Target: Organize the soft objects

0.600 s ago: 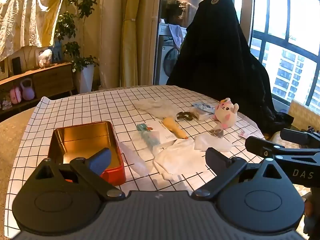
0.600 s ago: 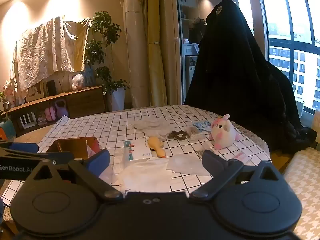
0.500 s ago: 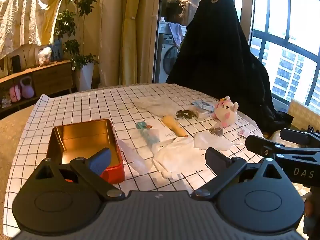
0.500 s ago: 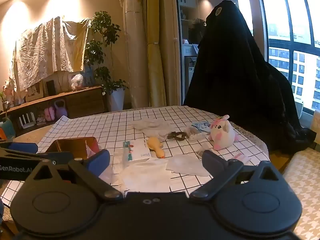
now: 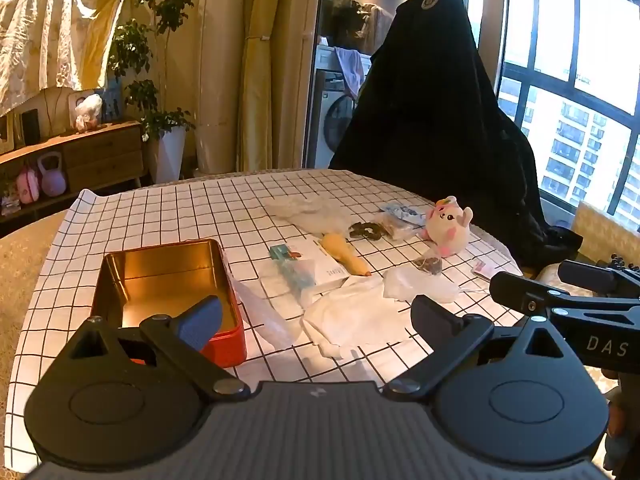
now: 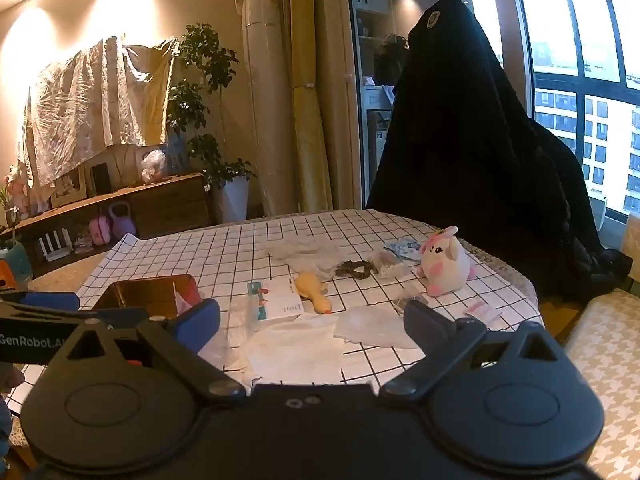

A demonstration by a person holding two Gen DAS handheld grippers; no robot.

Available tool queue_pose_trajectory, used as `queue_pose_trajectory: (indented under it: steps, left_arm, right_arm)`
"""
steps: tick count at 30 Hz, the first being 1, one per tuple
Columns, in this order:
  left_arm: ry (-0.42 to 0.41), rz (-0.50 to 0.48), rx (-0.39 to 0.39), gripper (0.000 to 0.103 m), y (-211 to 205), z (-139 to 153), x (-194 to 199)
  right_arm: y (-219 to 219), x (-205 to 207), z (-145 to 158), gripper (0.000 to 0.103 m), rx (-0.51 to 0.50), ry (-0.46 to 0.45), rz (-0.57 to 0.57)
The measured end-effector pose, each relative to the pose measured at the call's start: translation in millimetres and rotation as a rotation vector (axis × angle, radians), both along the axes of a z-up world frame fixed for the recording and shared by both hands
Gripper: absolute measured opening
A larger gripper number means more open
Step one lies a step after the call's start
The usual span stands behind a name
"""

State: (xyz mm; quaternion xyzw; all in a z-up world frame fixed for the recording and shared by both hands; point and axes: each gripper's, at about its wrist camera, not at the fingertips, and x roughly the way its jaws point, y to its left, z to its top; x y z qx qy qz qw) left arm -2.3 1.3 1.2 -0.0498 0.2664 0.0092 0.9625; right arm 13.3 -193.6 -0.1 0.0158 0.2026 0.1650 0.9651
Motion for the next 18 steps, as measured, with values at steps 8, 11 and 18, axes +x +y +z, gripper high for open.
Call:
queue_pose_trajectory:
  steps: [8, 11, 18]
  left_arm:
    - [-0.009, -0.002, 0.006, 0.101, -1, 1, -2]
    - [-0.013, -0.006, 0.007, 0.101, -2, 1, -3]
    - [-0.015, -0.025, 0.002, 0.101, -6, 1, -4]
  right_arm:
    - [-2, -5, 2, 0.098, -0.003, -0.014, -0.005]
    - [-2, -6, 2, 0.098, -0.002, -0.018, -0.008]
    - [-2, -13, 6, 0.098, -0.02, -0.032, -0.029]
